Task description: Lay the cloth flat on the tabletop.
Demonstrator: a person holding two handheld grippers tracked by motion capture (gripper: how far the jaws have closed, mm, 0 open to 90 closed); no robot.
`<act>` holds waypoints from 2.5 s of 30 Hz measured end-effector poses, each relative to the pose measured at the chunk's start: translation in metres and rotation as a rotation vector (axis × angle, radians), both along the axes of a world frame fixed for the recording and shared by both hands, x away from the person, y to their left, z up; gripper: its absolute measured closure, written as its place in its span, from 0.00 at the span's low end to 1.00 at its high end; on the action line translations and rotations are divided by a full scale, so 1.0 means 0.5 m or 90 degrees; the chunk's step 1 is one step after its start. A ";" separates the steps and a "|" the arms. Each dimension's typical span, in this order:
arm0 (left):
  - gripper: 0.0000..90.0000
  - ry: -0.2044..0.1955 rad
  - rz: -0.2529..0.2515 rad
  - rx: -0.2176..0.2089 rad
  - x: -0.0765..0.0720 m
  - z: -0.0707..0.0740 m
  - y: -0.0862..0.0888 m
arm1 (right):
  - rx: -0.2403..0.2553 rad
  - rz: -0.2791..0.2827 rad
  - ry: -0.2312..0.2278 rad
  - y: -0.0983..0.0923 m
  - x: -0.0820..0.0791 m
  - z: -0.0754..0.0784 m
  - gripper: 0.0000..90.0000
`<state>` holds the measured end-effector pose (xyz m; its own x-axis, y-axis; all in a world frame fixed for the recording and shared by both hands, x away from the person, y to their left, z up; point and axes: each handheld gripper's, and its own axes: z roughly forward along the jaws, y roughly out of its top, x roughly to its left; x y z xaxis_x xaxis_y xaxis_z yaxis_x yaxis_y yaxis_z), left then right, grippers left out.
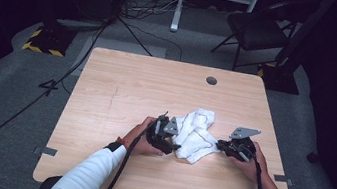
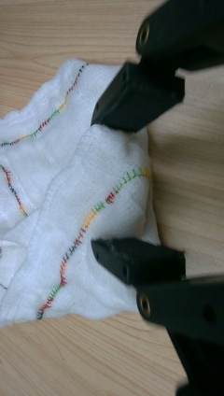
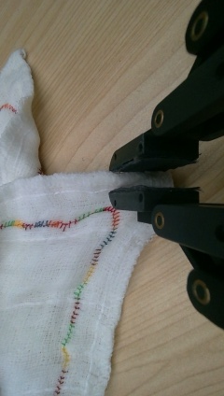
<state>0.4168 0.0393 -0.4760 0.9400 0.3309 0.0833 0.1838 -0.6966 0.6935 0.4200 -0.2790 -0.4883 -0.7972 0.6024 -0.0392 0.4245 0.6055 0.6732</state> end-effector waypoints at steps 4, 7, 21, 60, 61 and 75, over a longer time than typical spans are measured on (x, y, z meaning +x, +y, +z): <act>0.70 -0.005 0.003 -0.002 0.007 0.002 0.014 | -0.004 0.001 -0.002 0.001 -0.001 0.000 0.89; 0.77 -0.002 0.004 -0.007 0.013 0.004 0.022 | -0.003 0.001 -0.001 0.001 -0.001 0.000 0.89; 0.87 0.004 0.111 -0.110 0.053 0.042 0.130 | -0.004 0.011 -0.011 -0.001 -0.006 0.010 0.95; 0.22 0.004 0.260 -0.039 0.010 0.022 0.253 | 0.088 0.088 -0.083 0.064 -0.049 0.074 0.96; 0.22 0.006 0.264 -0.041 0.006 0.020 0.260 | 0.088 0.089 -0.084 0.067 -0.050 0.075 0.96; 0.20 0.031 0.294 -0.012 -0.035 0.001 0.327 | 0.075 0.143 -0.096 0.134 -0.069 0.081 0.97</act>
<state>0.3991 0.2028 -0.4752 0.6961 0.7172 0.0326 0.5049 -0.5213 0.6880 0.3857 -0.2119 -0.4477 -0.9014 0.4193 -0.1079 0.1784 0.5866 0.7900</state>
